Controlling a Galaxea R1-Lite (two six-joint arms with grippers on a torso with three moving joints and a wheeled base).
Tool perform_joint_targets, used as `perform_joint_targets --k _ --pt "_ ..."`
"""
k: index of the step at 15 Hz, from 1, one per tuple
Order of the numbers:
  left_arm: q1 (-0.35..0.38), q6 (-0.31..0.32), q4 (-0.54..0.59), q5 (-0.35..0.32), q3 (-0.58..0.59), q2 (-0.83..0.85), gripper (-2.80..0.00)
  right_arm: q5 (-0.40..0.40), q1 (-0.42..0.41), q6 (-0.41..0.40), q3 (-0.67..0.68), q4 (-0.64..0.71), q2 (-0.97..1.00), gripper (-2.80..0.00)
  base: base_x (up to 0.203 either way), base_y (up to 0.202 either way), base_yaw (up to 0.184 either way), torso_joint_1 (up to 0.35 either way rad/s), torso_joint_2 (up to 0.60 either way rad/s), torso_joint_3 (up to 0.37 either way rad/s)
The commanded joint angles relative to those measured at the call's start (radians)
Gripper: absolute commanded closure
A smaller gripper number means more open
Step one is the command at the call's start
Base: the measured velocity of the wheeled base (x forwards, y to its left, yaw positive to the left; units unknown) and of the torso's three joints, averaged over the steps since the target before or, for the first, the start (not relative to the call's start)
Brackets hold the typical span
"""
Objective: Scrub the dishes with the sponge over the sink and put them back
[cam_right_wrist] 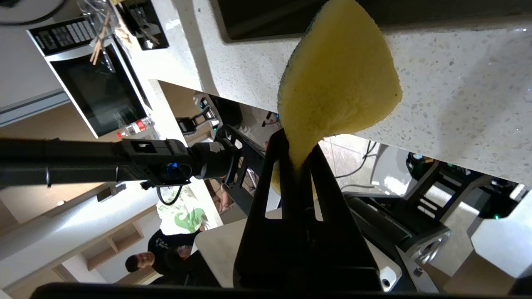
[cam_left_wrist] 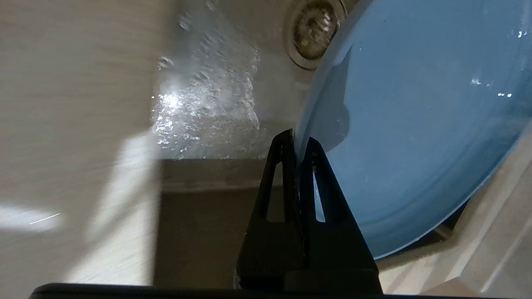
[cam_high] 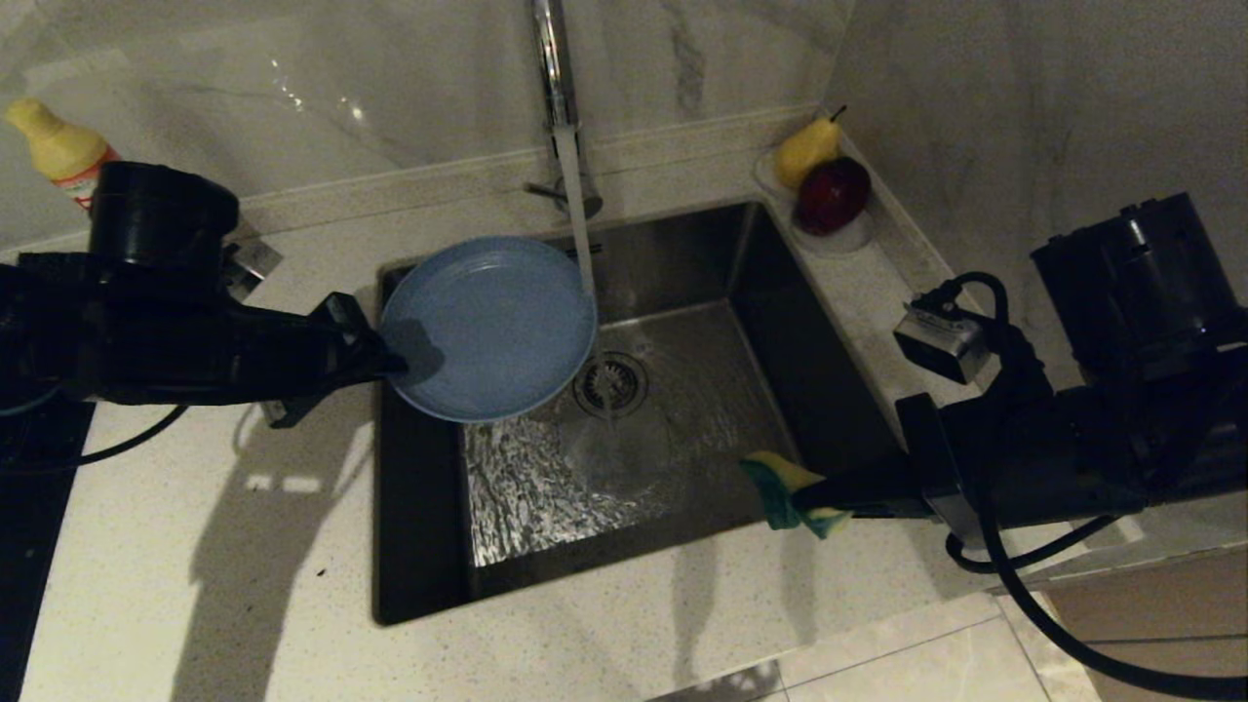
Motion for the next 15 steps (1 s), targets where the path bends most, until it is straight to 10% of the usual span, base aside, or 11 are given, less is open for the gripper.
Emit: perform_joint_targets --k 1,11,15 --pt "-0.069 -0.025 -0.043 0.009 -0.003 0.066 0.0 0.003 0.001 0.003 0.002 0.001 -0.016 0.0 0.0 0.0 0.0 0.0 0.0 0.0" --pt "-0.214 -0.078 -0.114 0.023 -0.005 0.112 0.0 0.003 -0.01 0.003 0.013 0.002 -0.045 0.0 0.0 0.0 0.0 0.0 0.0 0.0" --pt "-0.214 -0.073 -0.115 0.168 0.027 0.103 0.0 0.003 -0.01 0.004 0.03 0.001 -0.05 0.0 0.0 0.0 0.0 0.0 0.0 0.0"
